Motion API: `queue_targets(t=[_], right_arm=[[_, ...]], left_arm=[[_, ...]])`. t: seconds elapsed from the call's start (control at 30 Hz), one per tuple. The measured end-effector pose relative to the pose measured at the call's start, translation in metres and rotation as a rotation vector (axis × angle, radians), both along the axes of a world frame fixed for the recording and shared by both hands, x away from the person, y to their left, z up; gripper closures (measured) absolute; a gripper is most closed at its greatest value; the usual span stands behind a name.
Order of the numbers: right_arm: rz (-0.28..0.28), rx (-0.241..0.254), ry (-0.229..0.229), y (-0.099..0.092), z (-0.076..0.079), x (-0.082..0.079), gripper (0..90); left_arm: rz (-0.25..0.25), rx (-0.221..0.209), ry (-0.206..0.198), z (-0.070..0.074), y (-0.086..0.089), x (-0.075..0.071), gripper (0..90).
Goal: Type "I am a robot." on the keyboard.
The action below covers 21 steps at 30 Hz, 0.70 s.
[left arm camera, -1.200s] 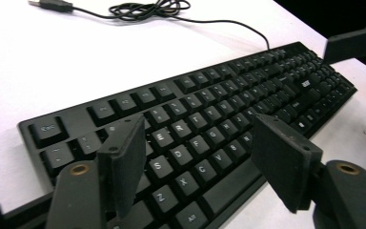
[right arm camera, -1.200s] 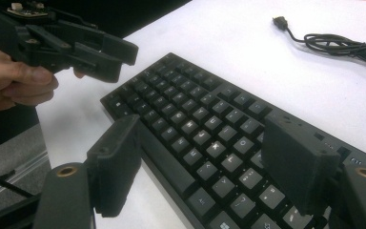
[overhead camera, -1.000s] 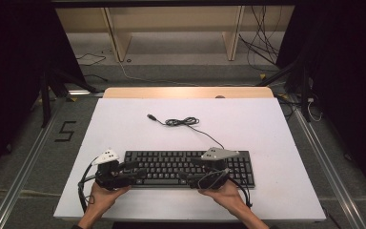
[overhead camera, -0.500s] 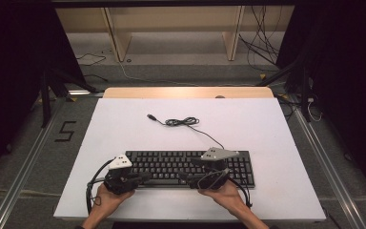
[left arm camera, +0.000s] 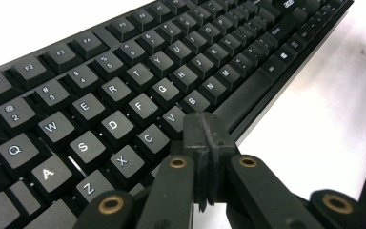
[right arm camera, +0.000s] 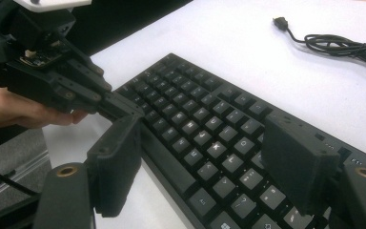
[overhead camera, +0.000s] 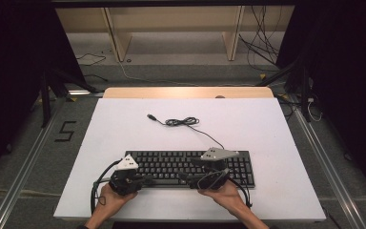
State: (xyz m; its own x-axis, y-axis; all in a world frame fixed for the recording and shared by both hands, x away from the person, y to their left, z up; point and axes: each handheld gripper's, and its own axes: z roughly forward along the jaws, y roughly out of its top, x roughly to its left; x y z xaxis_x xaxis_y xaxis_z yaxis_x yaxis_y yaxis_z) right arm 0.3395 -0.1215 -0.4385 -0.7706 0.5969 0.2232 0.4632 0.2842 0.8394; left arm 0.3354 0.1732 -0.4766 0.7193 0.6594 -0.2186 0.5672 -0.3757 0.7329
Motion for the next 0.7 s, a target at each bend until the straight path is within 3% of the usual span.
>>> queue_targets(t=[0.33, 0.57, 0.7], right_arm=[[0.002, 0.000, 0.001, 0.0001, 0.0002, -0.0002, 30.9], [0.002, 0.000, 0.003, -0.0001, 0.0004, 0.0001, 30.9], [0.000, 0.000, 0.001, -0.0003, 0.0009, 0.0000, 30.9]], left_arm=[[0.011, 0.032, 0.010, -0.0057, -0.0029, 0.0025, 89.0], [0.010, 0.007, 0.017, -0.0081, -0.0012, 0.0037, 89.1], [0.007, 0.018, 0.014, -0.0072, -0.0014, 0.0034, 89.0]])
